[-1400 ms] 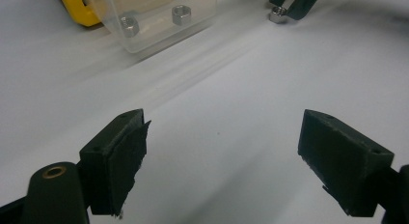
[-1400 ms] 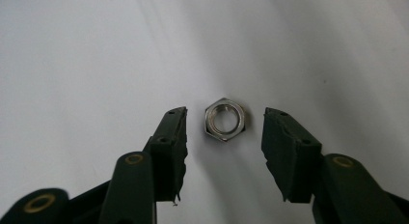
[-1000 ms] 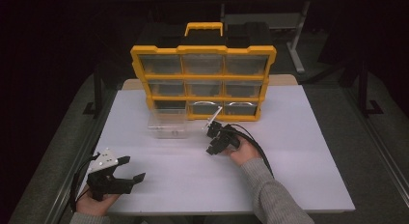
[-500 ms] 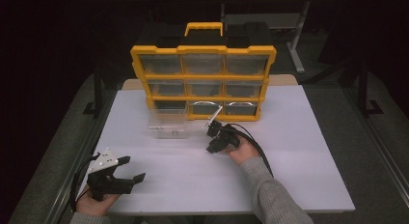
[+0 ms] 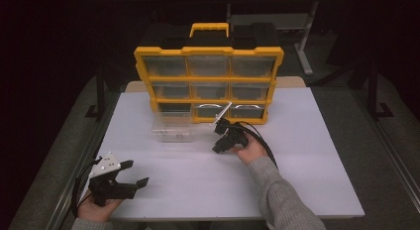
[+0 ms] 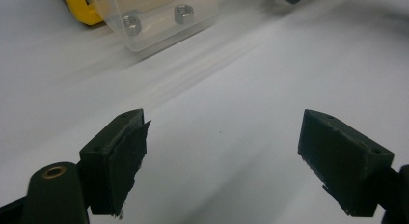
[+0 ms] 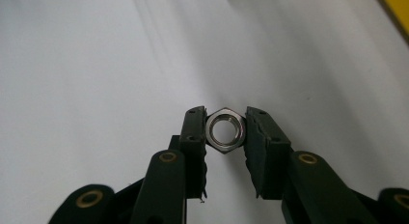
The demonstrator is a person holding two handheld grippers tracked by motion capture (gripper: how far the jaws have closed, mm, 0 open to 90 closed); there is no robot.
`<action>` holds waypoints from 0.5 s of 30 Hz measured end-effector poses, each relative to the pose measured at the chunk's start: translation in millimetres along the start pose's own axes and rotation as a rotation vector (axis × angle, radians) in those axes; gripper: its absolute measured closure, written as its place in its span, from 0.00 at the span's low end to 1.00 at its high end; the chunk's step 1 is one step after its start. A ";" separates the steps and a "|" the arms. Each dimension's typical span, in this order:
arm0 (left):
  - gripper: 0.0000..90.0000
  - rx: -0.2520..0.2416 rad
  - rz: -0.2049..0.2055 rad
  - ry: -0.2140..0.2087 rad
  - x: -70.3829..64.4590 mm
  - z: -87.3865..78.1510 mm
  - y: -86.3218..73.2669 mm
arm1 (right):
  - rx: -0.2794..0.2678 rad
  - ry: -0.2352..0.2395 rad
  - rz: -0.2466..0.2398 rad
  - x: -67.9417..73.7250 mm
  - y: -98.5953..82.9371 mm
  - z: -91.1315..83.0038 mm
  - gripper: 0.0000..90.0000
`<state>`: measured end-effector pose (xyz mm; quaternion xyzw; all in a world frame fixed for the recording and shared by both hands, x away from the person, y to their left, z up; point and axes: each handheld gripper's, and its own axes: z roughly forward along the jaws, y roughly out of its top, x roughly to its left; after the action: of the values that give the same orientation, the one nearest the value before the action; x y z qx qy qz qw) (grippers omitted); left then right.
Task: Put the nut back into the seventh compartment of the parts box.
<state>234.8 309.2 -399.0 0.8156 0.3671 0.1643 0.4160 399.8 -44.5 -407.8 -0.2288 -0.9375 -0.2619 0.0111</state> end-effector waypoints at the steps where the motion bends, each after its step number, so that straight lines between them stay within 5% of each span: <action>1: 0.19 0.000 -0.003 0.000 -0.2 -0.1 0.0 | -0.001 0.000 0.002 -0.1 1.4 -3.2 0.77; 15: 0.19 -0.003 -0.009 0.000 -0.2 -0.2 -0.2 | -0.039 0.018 -0.015 -3.3 21.8 -30.1 0.77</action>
<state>234.4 309.2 -399.0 0.8132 0.3705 0.1630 0.4181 409.2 -44.3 -371.7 -0.2197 -0.9338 -0.2822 0.0129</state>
